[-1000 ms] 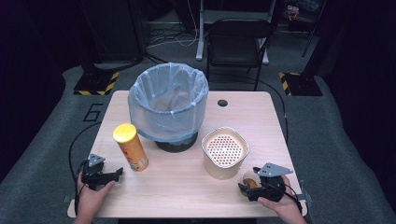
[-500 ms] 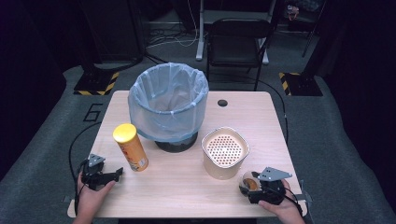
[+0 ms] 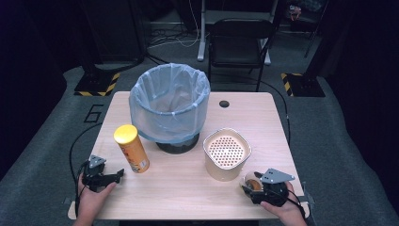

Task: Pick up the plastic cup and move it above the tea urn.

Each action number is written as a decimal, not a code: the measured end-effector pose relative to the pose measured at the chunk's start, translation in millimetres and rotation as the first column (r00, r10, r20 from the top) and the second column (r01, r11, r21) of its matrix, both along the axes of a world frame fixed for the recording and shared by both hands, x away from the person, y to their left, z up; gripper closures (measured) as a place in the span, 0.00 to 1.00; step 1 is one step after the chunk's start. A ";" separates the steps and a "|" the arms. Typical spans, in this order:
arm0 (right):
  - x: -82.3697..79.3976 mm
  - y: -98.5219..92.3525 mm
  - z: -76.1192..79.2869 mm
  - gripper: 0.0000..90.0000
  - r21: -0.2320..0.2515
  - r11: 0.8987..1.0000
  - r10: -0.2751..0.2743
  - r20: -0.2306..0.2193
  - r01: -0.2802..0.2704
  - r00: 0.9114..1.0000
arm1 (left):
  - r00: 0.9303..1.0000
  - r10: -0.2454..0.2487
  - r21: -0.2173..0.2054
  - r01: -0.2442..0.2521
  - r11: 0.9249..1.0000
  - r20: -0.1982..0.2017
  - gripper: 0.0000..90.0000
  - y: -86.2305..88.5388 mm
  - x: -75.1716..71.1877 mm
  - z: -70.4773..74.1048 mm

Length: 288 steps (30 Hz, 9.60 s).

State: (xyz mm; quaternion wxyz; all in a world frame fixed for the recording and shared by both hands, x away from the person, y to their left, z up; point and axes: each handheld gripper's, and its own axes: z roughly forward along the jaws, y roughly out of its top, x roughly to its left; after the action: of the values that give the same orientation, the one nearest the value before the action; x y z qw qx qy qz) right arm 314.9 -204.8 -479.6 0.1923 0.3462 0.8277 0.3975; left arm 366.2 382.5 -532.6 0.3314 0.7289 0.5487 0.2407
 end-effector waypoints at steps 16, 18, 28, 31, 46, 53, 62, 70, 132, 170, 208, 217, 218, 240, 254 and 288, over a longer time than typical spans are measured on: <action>21.2 -35.0 -3.0 0.32 0.028 0.990 -0.142 -0.003 0.142 0.990 | 1.000 0.000 0.000 0.000 1.000 -0.002 0.10 -0.2 0.1 0.1; 21.9 -39.0 -3.7 0.31 0.032 0.985 -0.172 -0.001 0.172 0.985 | 1.000 0.000 -0.001 0.000 1.000 -0.002 0.10 -0.2 0.1 0.1; 23.9 -52.8 -6.1 0.29 0.058 0.969 -0.240 -0.003 0.240 0.971 | 1.000 0.000 0.000 0.000 1.000 -0.003 0.10 -0.2 0.1 0.2; 23.8 -52.2 -6.0 0.18 0.062 0.968 -0.244 -0.005 0.244 0.970 | 1.000 -0.001 0.000 0.001 1.000 -0.003 0.10 -0.2 0.1 0.2; 20.6 -52.9 9.8 0.16 0.087 0.962 -0.262 0.031 0.258 0.965 | 1.000 0.000 0.000 0.000 1.000 -0.002 0.10 -0.2 0.1 0.1; 19.5 -48.4 33.9 0.23 0.108 0.962 -0.255 0.052 0.249 0.965 | 1.000 0.000 0.000 0.000 1.000 -0.003 0.10 -0.2 0.1 0.1; 47.6 -17.3 64.6 0.49 0.157 0.968 -0.205 0.043 0.196 0.978 | 1.000 0.000 0.000 0.000 1.000 -0.002 0.10 -0.2 0.2 0.1; 67.3 11.3 71.0 0.61 0.116 0.975 -0.192 0.022 0.189 0.981 | 1.000 -0.001 0.000 0.001 1.000 -0.003 0.10 -0.2 0.1 0.2; 21.4 -59.2 37.7 0.17 0.084 0.963 -0.258 0.016 0.256 0.966 | 1.000 -0.001 -0.001 0.001 1.000 0.000 0.10 -0.4 0.3 -0.1; 27.4 -52.2 -2.7 0.30 -0.022 0.983 -0.182 0.002 0.182 0.983 | 1.000 -0.001 -0.001 0.001 1.000 0.000 0.10 -0.4 0.4 -0.1; 52.5 -45.1 60.5 0.38 -0.035 0.996 -0.079 0.065 0.082 0.995 | 1.000 -0.005 -0.006 0.005 1.000 -0.005 0.10 -0.8 0.3 0.0; 79.2 -31.8 85.3 0.39 -0.068 0.998 -0.008 0.109 0.016 0.994 | 1.000 -0.007 -0.002 0.007 1.000 -0.004 0.10 -0.5 0.4 0.0; 80.7 -30.4 86.9 0.39 -0.070 0.997 -0.008 0.114 0.016 0.993 | 1.000 -0.005 -0.005 0.005 1.000 -0.007 0.10 -0.8 0.2 0.2; 103.8 12.1 118.2 0.39 -0.145 0.983 0.150 0.246 -0.117 0.958 | 1.000 -0.005 -0.008 0.005 1.000 -0.002 0.10 -0.8 0.4 -0.2; 105.3 24.2 125.2 0.39 -0.158 0.976 0.193 0.284 -0.153 0.939 | 1.000 -0.009 0.001 0.009 1.000 -0.001 0.10 -0.3 0.6 0.0; 77.5 56.8 126.6 0.38 -0.429 0.871 0.429 0.423 -0.240 0.798 | 1.000 -0.009 0.001 0.009 1.000 -0.001 0.10 -0.3 0.6 0.0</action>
State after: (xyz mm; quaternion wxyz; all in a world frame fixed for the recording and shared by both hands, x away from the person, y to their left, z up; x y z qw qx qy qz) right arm 392.3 -147.9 -353.0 0.3866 0.0349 0.8540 0.3465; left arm 366.8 382.1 -532.6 0.3320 0.7314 0.5456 0.2392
